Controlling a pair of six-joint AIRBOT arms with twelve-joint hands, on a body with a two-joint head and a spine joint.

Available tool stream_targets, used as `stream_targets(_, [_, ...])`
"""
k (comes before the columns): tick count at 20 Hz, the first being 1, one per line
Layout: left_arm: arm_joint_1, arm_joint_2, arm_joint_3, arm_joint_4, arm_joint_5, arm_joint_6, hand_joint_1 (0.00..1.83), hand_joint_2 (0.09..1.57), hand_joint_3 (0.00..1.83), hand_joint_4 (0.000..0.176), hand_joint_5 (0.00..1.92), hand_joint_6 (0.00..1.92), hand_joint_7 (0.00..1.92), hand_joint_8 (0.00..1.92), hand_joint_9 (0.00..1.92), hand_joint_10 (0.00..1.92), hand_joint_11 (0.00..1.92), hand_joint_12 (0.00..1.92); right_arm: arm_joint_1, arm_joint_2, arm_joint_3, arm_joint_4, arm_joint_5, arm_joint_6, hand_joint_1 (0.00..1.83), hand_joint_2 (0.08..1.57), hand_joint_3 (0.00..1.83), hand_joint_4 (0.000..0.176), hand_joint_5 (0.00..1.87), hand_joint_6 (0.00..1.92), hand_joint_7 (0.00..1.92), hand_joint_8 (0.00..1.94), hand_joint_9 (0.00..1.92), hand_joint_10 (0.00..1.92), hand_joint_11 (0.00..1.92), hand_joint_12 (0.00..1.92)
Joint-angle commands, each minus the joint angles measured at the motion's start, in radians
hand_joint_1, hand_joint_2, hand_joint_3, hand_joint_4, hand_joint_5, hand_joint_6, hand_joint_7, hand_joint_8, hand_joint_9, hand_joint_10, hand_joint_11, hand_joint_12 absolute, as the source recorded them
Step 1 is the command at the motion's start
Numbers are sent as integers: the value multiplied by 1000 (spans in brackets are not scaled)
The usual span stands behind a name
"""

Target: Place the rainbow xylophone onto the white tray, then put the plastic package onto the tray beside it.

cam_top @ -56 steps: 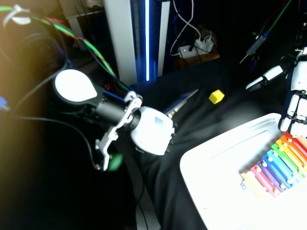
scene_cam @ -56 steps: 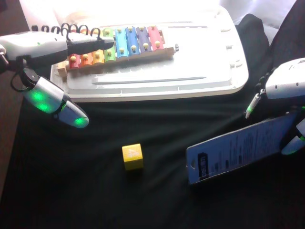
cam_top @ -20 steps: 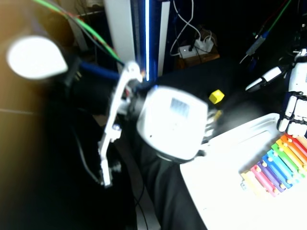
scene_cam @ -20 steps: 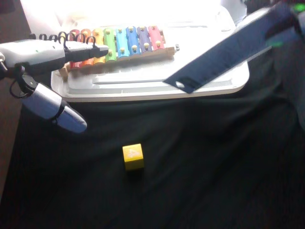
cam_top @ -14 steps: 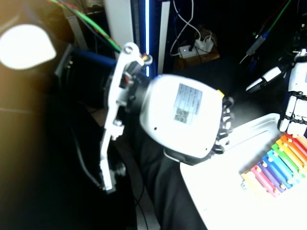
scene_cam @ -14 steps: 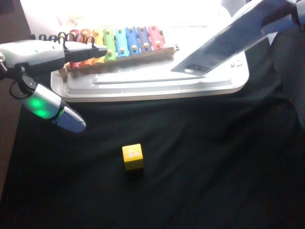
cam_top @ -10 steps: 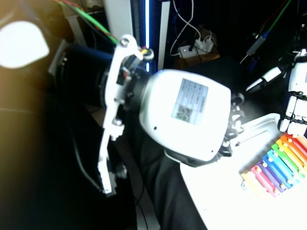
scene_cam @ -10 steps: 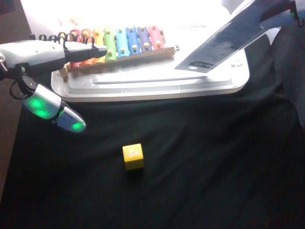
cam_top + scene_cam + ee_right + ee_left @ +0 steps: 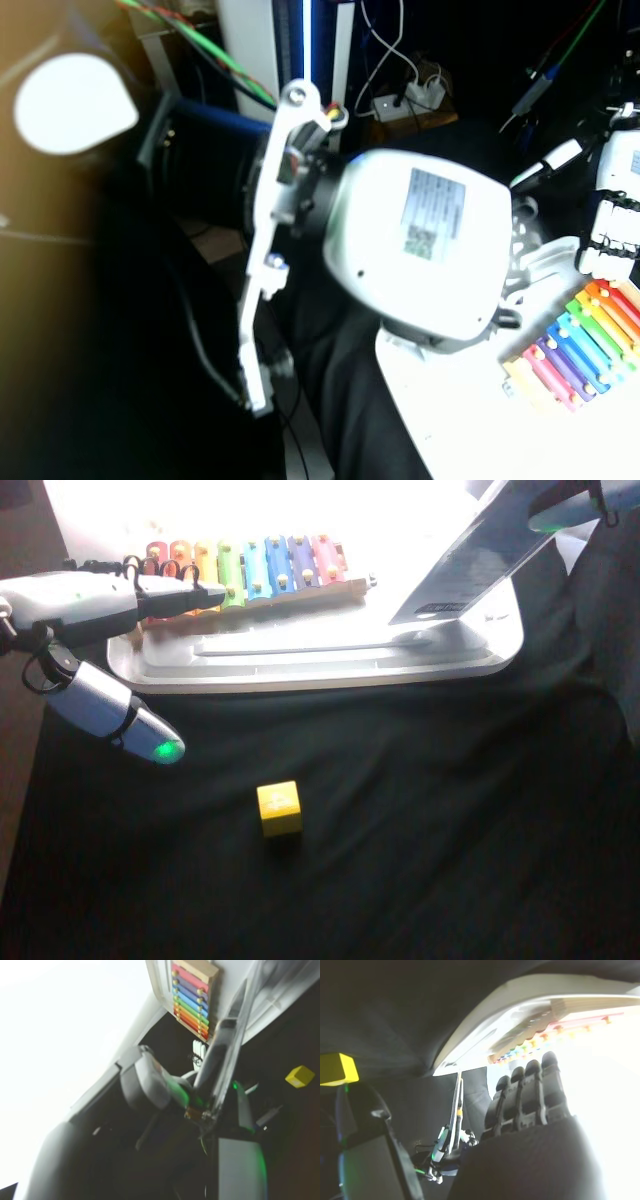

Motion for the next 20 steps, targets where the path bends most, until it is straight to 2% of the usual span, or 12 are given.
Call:
stream_targets(1, [-6,4,1,-29,-81,0,733,736,2,37,0,0,15,3,0,0,31,13,22,-3,2,64,47,2,1195,1083,0,0,1056,846,1185,1669,1369,1777,1435,1921])
stream_targets(2, [-6,4,1,-29,-82,0,740,740,4,33,0,0,11,1,0,0,25,10,22,-3,3,60,47,2,1251,1133,0,0,1017,678,967,1455,1225,1555,1273,1830])
stream_targets(3, [-6,4,1,-29,-82,0,747,749,7,13,0,0,5,0,0,0,18,7,22,-3,3,53,47,2,1216,1078,0,0,1092,735,1149,1406,1332,1573,1350,1809])
stream_targets(4, [-5,4,0,-29,-82,0,745,747,5,31,0,0,0,0,0,0,7,2,22,-7,4,37,43,2,1271,1080,0,0,1057,816,1072,1074,1318,1588,1320,1814])
stream_targets(5, [-4,4,0,-29,-82,0,730,743,3,34,0,0,0,0,0,0,8,2,22,-15,4,5,28,2,1279,1083,0,0,1043,843,1047,1004,1177,1634,1229,1840])
stream_targets(6, [-1,5,0,-30,-82,0,729,748,4,7,0,0,0,0,0,0,15,6,22,-19,2,-32,17,11,1216,1073,0,0,1079,798,1128,1396,1235,1759,1318,1884])
stream_targets(7, [0,6,-1,-32,-83,0,729,750,5,0,0,0,1,0,0,0,11,4,22,-19,-1,-52,15,21,1207,1064,0,0,1103,763,1119,1528,1213,1792,1303,1914])
stream_targets(11, [9,15,-3,-50,-90,0,709,742,0,19,0,0,8,2,0,0,0,0,22,-19,-12,-141,13,66,1212,1041,1,0,1162,660,1182,1777,1311,1905,1391,1921])
stream_targets(14, [14,30,-11,-51,-90,0,724,748,2,31,0,0,9,2,0,0,0,0,22,-30,-13,-270,13,153,1201,1065,2,0,1098,768,1164,1729,1295,1876,1357,1921])
stream_targets(16, [14,35,-15,-52,-90,0,719,753,3,22,0,0,17,5,0,0,0,0,22,-35,-13,-334,13,201,1207,1053,0,0,1131,713,1229,1474,1354,1643,1330,1823])
stream_targets(17, [14,38,-17,-52,-90,0,717,748,0,53,0,0,6,0,0,0,0,0,21,-37,-12,-342,11,204,1201,1066,1,0,1097,769,1214,1457,1310,1672,1276,1872])
stream_targets(20, [18,40,-18,-52,-90,1,701,745,0,65,0,0,0,0,0,0,0,0,22,-51,7,-333,-16,204,1210,1051,0,0,1129,717,1222,1556,1341,1735,1336,1899])
